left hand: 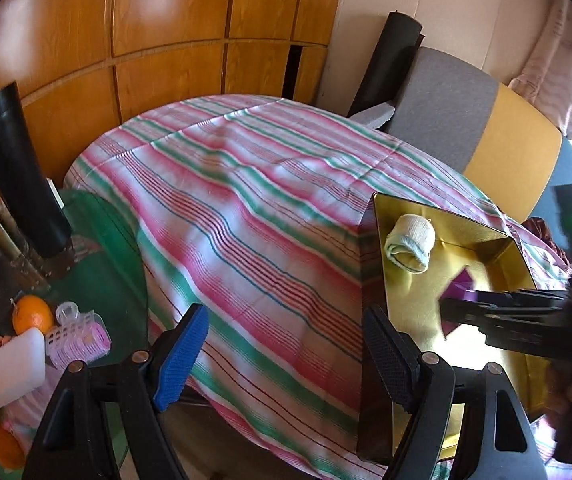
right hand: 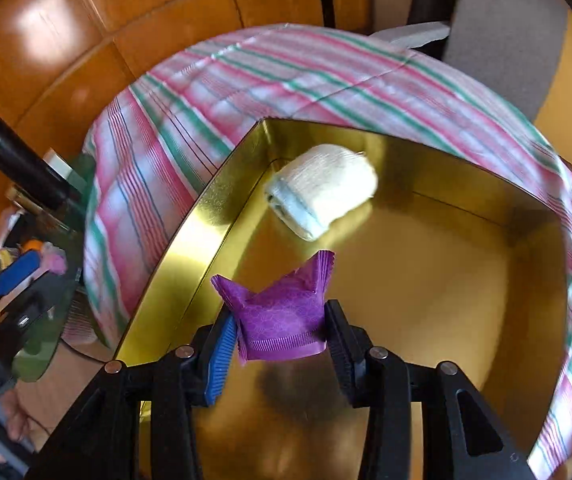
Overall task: Organize objects
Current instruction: 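Carry the purple pouch to the tray and open the right tool, then move both tools back toward the pile of sponges and boxes, then grasp a yellow sponge with the left tool while the right tool grasps the white box, then lower the yellow sponge into the gold tray and open the left tool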
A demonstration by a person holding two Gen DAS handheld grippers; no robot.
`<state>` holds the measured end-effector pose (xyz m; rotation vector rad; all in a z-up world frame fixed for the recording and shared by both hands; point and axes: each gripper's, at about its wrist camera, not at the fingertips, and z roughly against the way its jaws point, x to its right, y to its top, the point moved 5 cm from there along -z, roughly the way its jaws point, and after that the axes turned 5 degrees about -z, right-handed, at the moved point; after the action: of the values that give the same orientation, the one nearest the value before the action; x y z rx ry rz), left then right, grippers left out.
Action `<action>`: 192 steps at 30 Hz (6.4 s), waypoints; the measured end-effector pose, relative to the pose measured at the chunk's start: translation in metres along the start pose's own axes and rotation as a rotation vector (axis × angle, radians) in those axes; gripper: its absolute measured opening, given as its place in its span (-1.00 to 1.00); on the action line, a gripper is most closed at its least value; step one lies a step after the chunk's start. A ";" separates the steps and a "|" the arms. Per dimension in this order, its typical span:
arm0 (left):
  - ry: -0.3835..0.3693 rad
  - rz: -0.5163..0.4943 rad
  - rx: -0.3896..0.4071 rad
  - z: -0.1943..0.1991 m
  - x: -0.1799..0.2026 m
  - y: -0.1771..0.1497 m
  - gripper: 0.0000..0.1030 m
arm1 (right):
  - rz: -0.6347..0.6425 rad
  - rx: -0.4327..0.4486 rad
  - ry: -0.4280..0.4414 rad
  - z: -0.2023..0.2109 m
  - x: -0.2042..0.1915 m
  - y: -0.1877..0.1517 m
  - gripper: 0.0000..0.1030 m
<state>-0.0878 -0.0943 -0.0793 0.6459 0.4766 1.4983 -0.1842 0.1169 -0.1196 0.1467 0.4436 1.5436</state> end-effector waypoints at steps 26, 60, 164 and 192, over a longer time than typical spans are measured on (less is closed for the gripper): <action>-0.014 -0.061 0.039 0.013 0.020 0.002 0.56 | -0.041 0.150 0.020 0.056 0.018 -0.040 0.43; -0.282 -0.511 0.049 0.043 0.228 -0.015 0.71 | -0.909 0.526 -0.447 0.284 0.341 -0.298 0.61; -0.238 -0.343 -0.169 -0.018 0.134 -0.017 0.27 | -0.719 0.061 -0.376 0.163 0.344 -0.299 0.01; -0.183 -0.427 -0.171 -0.017 0.131 -0.031 0.58 | -0.715 0.061 -0.375 0.163 0.347 -0.299 0.01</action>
<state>-0.0709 0.0385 -0.0989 0.5027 0.3160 1.0515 0.1418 0.4763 -0.1433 0.2842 0.2052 0.7764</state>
